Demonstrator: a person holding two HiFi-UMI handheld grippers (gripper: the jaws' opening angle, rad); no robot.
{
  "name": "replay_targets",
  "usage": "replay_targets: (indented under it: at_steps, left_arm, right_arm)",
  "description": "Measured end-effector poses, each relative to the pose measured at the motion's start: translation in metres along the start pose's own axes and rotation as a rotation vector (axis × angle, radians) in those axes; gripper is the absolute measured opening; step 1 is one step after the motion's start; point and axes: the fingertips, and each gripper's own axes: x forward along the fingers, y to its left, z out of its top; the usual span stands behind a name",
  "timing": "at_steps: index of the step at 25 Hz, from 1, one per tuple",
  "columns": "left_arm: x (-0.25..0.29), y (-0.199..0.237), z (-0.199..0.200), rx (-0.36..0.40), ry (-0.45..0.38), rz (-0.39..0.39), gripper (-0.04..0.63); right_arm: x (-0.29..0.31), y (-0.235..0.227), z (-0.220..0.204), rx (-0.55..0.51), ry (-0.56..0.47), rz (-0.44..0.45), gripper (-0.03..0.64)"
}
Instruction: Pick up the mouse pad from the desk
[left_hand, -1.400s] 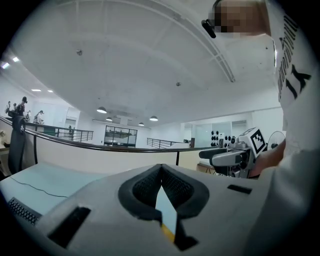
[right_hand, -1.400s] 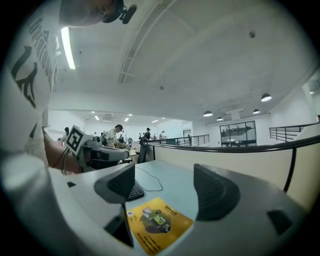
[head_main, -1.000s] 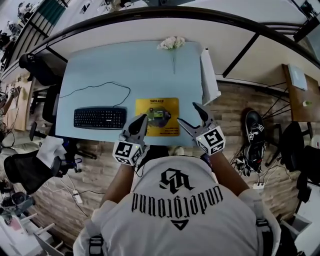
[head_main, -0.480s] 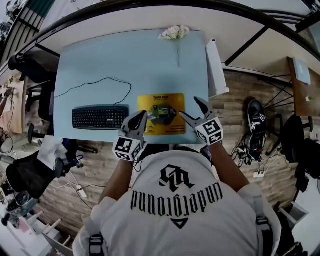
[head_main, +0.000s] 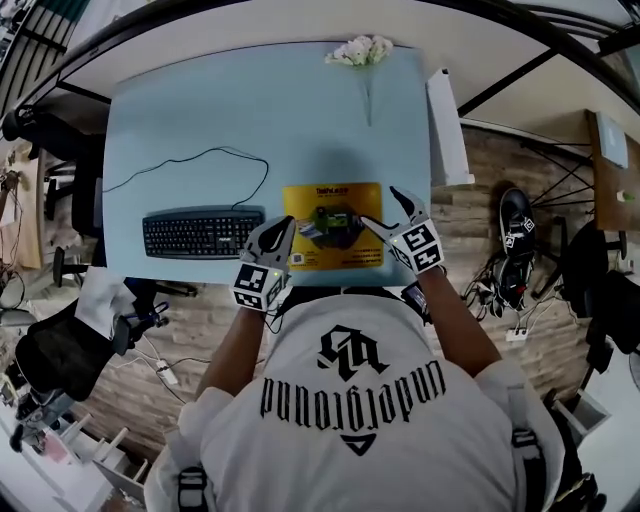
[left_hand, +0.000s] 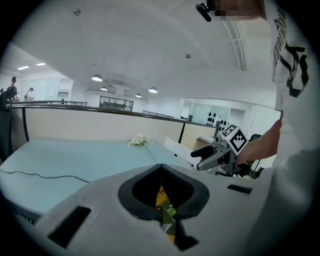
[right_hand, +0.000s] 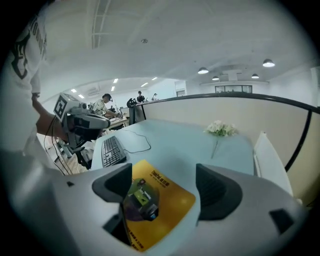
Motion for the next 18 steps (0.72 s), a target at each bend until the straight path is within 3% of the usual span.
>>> replay_targets:
  at_steps: [18]
  left_arm:
    - [0.031, 0.044, -0.063, -0.038, 0.15, -0.05, 0.008]
  right_arm:
    - [0.081, -0.023, -0.088, -0.02, 0.312, 0.044, 0.459]
